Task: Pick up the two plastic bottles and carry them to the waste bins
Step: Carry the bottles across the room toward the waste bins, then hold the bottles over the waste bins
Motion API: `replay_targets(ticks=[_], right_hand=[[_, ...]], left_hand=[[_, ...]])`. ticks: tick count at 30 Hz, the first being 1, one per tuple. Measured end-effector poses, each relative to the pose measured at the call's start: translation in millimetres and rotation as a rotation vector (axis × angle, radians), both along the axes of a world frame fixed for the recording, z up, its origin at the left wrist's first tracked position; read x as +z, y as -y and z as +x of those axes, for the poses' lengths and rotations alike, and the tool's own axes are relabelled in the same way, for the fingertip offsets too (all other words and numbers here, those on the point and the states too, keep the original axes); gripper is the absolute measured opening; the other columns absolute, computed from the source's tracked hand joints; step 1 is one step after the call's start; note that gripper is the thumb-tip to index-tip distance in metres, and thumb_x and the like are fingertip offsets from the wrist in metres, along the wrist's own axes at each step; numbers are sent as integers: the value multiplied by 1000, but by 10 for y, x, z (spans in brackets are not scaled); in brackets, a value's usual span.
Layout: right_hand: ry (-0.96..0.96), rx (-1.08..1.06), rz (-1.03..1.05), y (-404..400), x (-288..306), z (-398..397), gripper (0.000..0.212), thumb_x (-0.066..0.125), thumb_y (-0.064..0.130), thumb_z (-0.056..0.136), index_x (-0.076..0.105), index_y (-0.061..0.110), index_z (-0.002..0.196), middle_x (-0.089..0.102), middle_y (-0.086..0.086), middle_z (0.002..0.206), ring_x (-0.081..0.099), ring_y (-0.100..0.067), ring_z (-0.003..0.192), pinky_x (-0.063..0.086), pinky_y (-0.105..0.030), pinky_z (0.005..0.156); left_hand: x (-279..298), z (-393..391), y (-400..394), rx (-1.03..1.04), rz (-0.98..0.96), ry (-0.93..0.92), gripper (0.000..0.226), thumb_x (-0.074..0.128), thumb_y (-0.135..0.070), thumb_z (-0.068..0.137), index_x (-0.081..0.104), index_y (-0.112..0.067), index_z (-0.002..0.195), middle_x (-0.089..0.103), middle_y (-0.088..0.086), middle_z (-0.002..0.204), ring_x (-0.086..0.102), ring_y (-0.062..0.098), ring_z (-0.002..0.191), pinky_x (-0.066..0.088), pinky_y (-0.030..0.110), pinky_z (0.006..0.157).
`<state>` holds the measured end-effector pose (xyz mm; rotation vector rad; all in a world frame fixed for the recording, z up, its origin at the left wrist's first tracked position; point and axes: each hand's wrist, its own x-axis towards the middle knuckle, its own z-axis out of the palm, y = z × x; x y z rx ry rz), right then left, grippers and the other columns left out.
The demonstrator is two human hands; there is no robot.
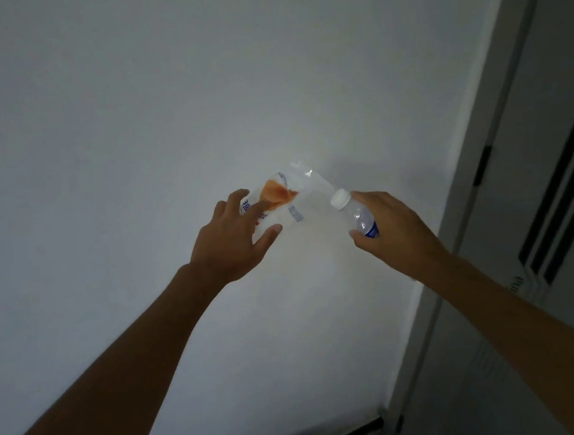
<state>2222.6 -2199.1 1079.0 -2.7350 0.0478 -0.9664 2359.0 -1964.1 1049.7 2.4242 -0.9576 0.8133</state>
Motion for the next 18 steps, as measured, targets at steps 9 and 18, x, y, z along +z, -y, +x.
replay_targets(ticks=[9, 18], right_hand=[[-35, 264, 18, 595, 41, 685, 60, 72, 26, 77, 46, 17, 130, 57, -9, 123, 55, -25, 108, 44, -31, 88], [-46, 425, 55, 266, -128, 1126, 59, 70, 27, 77, 45, 20, 129, 57, -6, 119, 56, -22, 101, 44, -29, 81]], left_hand=[[-68, -43, 95, 318, -32, -51, 57, 44, -60, 89, 47, -29, 137, 36, 5, 145, 43, 28, 122, 50, 46, 78], [-198, -85, -409, 496, -5, -70, 57, 45, -55, 90, 39, -25, 138, 33, 7, 148, 42, 31, 124, 51, 49, 76]])
